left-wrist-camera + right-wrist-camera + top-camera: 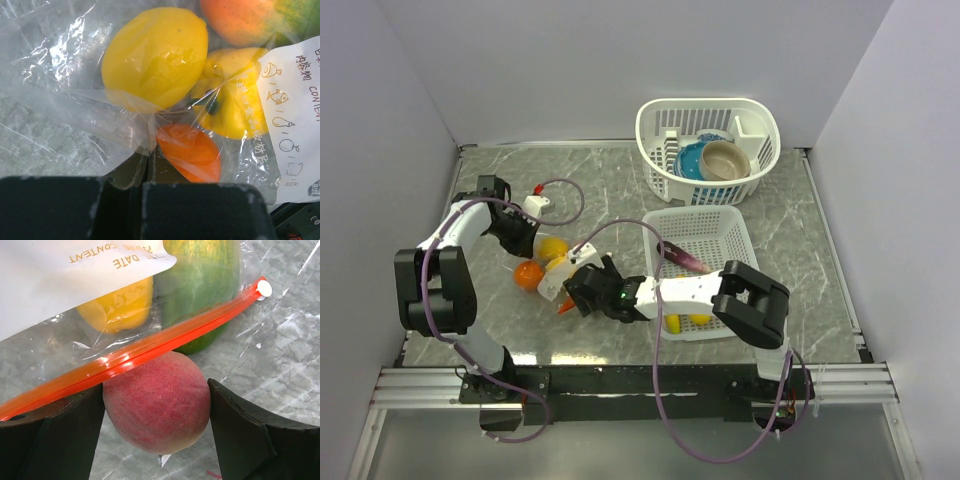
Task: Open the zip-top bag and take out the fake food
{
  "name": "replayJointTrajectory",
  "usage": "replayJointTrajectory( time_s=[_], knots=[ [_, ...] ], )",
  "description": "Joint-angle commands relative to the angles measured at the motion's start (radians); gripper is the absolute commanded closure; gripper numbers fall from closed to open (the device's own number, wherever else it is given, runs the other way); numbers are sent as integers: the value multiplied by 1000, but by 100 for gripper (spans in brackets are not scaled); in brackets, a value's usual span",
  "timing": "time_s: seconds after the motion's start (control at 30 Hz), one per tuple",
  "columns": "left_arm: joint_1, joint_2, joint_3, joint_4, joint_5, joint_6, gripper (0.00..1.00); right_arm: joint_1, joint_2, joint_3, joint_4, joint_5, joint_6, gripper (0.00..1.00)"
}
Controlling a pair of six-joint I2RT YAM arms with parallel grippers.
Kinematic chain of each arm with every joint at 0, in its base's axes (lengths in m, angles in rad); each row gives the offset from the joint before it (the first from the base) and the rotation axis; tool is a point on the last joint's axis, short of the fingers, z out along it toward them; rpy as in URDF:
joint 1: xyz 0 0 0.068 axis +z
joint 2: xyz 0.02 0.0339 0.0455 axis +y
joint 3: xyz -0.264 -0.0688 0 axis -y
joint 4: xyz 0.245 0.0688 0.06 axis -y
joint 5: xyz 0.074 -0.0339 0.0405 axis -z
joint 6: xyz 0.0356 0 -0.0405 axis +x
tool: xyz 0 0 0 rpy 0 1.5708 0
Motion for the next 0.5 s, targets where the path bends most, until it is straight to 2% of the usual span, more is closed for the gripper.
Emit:
replayJointTrajectory(
  time_s=[0.0, 0.1, 0.13, 0.17, 0.3, 0.4, 0.47],
  knots=[
    [-4, -25, -1, 0, 13, 3, 99, -6, -18, -5, -9, 23, 4, 47],
    [-3, -23, 1, -4, 18, 2, 99, -7, -99, -27, -14, 70, -7, 66],
    [-4, -23, 1, -4, 16, 2, 99, -11, -129, -33, -14, 87, -13, 80],
    [-4, -22, 1, -2, 15, -1, 99, -14, -162, -50, -13, 107, -18, 83],
    [-4, -20, 8, -5, 12, -6, 99, -51, -368, -109, -5, 227, -6, 80],
    [-6, -23, 25, -16, 21, -9, 99, -109, -458, -136, -89, 394, 138, 80],
    [-9, -23, 45, -31, 36, -11, 99, -158, -495, -152, -216, 504, 239, 81]
  ],
)
